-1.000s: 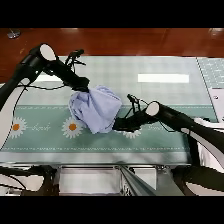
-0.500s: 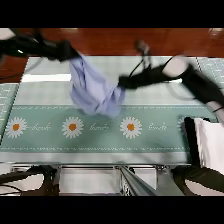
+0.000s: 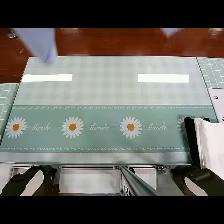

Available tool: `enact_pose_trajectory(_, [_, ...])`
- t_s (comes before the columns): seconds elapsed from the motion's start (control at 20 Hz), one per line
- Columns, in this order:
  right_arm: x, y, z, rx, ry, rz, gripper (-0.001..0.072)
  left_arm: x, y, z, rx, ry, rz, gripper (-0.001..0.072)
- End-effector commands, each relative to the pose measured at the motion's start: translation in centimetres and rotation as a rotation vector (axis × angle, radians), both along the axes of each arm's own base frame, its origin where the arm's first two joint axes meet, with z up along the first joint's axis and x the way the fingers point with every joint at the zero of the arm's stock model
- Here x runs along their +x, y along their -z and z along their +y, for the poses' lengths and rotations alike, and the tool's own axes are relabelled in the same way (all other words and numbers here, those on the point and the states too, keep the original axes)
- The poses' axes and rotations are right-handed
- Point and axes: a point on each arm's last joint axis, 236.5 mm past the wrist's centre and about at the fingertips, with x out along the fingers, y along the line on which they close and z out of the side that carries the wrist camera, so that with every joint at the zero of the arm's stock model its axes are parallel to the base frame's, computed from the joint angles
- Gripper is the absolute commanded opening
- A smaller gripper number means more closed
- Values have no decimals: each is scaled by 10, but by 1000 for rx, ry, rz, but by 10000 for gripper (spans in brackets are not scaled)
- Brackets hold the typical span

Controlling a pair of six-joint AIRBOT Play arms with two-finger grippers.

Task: Fold the shirts.

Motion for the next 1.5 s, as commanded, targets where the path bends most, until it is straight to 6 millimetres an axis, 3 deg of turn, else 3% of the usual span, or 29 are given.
enact_pose_trajectory(0.0, [-65,1,-43,-54,104,-28,16,-69,-1,20,131,-177,-13,19])
enact_pose_trajectory(0.15, [-71,55,-42,-96,89,147,16,-100,40,3,204,-107,135,19])
enact_pose_trajectory(0.25, [-57,101,-36,-122,81,283,16,-105,95,-7,217,-18,350,19])
enact_pose_trajectory(0.35, [-36,155,-28,-160,67,427,16,-98,153,-22,162,114,541,19])
enact_pose_trajectory(0.45, [-8,215,-22,-178,79,553,16,-79,219,-27,87,183,704,19])
enact_pose_trajectory(0.6, [35,315,-26,-189,165,733,16,-34,324,-33,-31,176,846,19])
enact_pose_trajectory(0.7, [67,373,-39,-211,264,821,15,-6,390,-41,-78,135,913,18])
enact_pose_trajectory(0.8, [107,410,-64,-168,354,892,16,29,431,-49,-74,84,919,18])
enact_pose_trajectory(0.95, [170,435,-92,-18,379,943,16,89,462,-55,-71,22,925,18])
enact_pose_trajectory(1.05, [207,448,-93,49,339,974,17,118,477,-69,-57,50,972,19])
enact_pose_trajectory(1.2, [252,464,-92,159,317,1018,41,151,473,-89,-39,120,993,24])
enact_pose_trajectory(1.25, [261,466,-90,201,303,1037,370,158,464,-92,-40,146,998,184])
enact_pose_trajectory(1.3, [263,464,-92,225,290,1057,622,160,453,-92,-45,175,1020,660])
enact_pose_trajectory(1.35, [258,461,-103,213,294,1075,626,155,445,-84,-23,202,1048,701])
enact_pose_trajectory(1.45, [224,462,-151,68,350,1151,624,133,439,-36,61,182,1156,701])
